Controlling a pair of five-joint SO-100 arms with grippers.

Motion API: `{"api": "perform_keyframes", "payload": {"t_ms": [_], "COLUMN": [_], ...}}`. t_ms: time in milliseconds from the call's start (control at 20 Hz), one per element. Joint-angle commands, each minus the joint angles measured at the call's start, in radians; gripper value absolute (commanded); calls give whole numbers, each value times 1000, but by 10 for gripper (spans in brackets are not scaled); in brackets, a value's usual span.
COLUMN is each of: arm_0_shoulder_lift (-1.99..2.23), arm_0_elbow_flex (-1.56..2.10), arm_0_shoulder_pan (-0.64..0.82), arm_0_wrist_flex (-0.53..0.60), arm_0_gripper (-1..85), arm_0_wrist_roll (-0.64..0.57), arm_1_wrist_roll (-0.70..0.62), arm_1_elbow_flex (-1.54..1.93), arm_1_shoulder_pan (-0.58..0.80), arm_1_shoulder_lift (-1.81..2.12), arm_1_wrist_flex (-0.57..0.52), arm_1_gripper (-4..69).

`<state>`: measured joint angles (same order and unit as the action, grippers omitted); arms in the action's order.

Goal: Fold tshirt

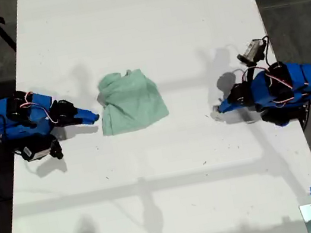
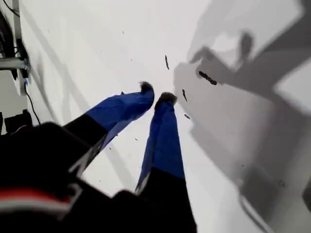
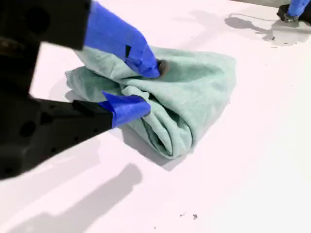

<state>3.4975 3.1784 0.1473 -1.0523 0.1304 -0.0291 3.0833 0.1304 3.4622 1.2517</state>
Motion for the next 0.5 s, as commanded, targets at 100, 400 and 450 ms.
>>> {"api": "perform_keyframes", "payload": {"t_ms": [100,400,450], "arm_0_shoulder_lift": [98,98,98], "arm_0_elbow_flex": [12,12,12], "arm_0_shoulder_pan": [-67,-67,-67], "arm_0_wrist_flex": [-2,-2,-2], "arm_0_gripper": [115,115,115], "arm_0_wrist_roll": [-20,-20,-20], "arm_1_wrist_roll": [-747,-747,-747], "arm_1_elbow_flex": [-11,-11,-11], "arm_1_shoulder_pan": [-9,-9,-9], "arm_1_shoulder_lift": [17,17,17], "arm_1_wrist_flex": [2,2,2], "arm_1_gripper": [62,61,61]}}
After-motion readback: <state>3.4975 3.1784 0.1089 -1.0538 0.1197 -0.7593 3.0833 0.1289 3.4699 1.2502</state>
